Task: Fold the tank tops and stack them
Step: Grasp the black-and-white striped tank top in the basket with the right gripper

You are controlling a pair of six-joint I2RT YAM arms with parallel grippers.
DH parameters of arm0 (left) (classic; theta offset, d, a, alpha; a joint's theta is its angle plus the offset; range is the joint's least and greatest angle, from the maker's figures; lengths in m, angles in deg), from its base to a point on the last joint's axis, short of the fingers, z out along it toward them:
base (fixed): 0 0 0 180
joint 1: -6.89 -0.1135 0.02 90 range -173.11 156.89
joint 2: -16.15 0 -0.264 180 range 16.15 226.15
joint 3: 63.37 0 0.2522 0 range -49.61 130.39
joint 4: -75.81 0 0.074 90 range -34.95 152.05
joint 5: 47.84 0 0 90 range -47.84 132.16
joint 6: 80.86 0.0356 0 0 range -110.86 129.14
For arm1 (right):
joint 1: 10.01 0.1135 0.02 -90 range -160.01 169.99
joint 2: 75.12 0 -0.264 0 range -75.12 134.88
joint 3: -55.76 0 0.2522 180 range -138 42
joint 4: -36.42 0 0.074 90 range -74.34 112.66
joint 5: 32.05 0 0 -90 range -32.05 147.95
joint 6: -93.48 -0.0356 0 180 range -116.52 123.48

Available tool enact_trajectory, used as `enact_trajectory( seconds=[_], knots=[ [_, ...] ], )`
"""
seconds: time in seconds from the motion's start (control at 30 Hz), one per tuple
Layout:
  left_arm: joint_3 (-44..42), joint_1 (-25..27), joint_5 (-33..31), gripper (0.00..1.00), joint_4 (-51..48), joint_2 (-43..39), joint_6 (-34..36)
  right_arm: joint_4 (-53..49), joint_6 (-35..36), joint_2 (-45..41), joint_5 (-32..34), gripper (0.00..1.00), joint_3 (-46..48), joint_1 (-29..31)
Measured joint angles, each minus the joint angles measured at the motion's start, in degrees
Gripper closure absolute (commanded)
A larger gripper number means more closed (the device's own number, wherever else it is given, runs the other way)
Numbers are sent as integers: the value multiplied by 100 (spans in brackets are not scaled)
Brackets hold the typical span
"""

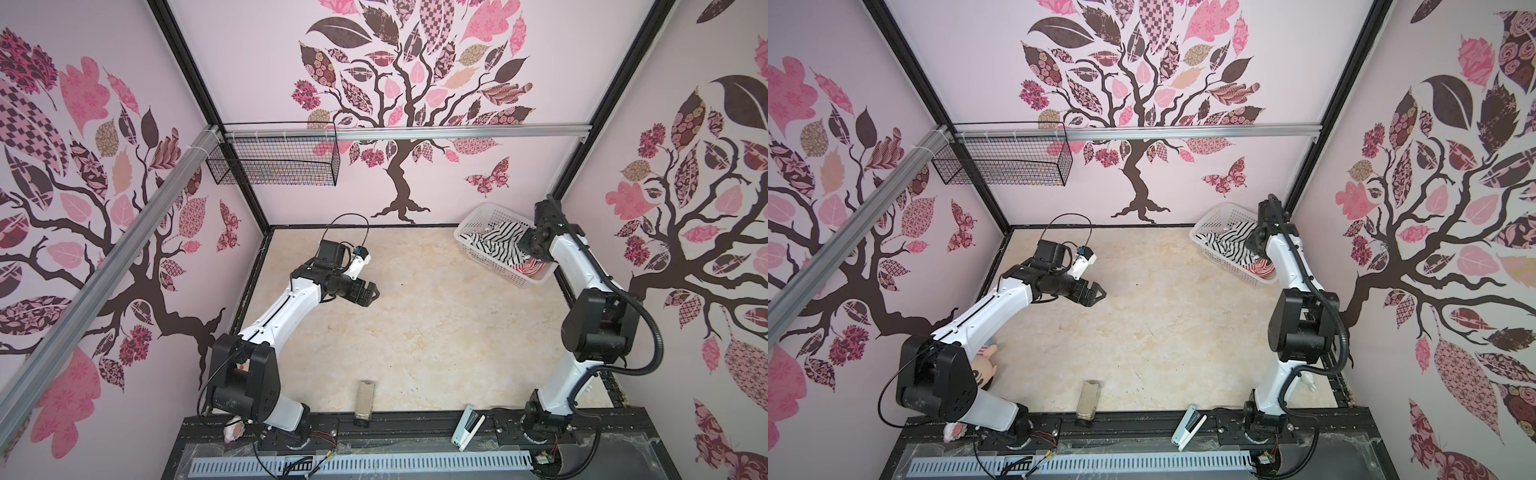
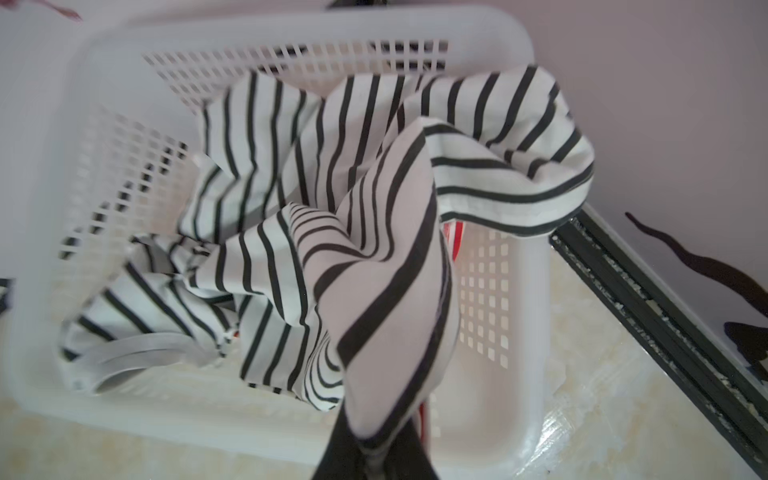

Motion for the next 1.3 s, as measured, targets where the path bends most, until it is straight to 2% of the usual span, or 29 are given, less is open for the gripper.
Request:
enact_trajectory(
  seconds=[0.17, 0.37, 0.63, 1.0, 1.17, 1.3],
  knots=[
    [0, 0, 2, 2, 0, 9, -2, 2, 109, 341, 4, 57, 275, 0],
    [-37, 0, 4, 2, 17, 22, 0, 90, 155, 339, 44, 50, 273, 0],
    [-72, 0, 11, 2, 17, 74, 0, 92, 153, 339, 295, 46, 170, 0],
    [-72, 0, 11, 2, 15, 105, 2, 2, 162, 328, 367, 46, 4, -2],
    [-72, 0, 11, 2, 15, 116, 2, -2, 164, 328, 426, 47, 4, -2],
    [-72, 0, 7, 2, 13, 162, 2, -4, 162, 328, 426, 52, 4, -2]
  ],
)
